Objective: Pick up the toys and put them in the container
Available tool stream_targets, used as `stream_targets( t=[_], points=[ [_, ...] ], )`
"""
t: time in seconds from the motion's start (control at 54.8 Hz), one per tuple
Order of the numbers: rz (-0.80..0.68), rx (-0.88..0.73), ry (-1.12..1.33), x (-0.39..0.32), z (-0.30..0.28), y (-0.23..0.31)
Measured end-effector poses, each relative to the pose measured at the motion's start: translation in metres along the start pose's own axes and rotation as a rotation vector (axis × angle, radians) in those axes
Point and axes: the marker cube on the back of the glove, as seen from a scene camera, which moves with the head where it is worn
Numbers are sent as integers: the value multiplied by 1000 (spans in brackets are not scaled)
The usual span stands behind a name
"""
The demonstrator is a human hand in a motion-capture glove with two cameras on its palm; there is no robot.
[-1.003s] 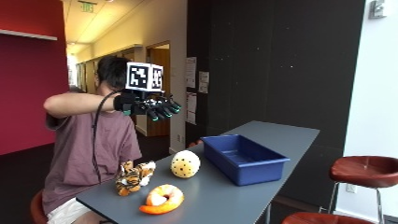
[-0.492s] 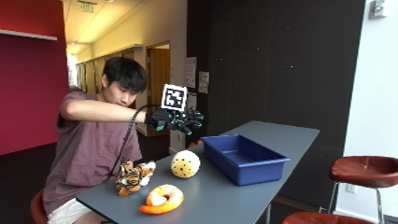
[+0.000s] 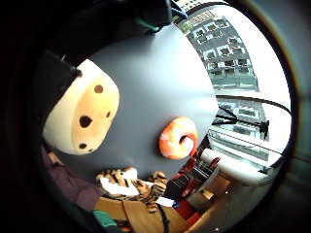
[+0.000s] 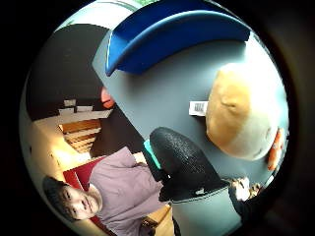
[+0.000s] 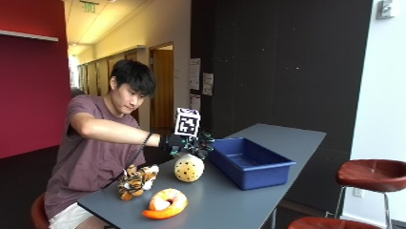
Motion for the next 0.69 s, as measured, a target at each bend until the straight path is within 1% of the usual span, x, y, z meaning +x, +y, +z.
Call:
stream_targets(
  t=[0.109,0.255,0.365,0.492,0.565,0.657,0.693],
  points=[
    [18,9,-59,0,26,-7],
    [6,-49,48,9,48,-6],
    [61,-89,172,21,52,-5],
    [71,-112,107,24,51,-4],
    [92,-119,217,33,56,-4],
    [127,-116,292,34,63,-5],
    [133,-111,283,31,64,-6]
  ],
)
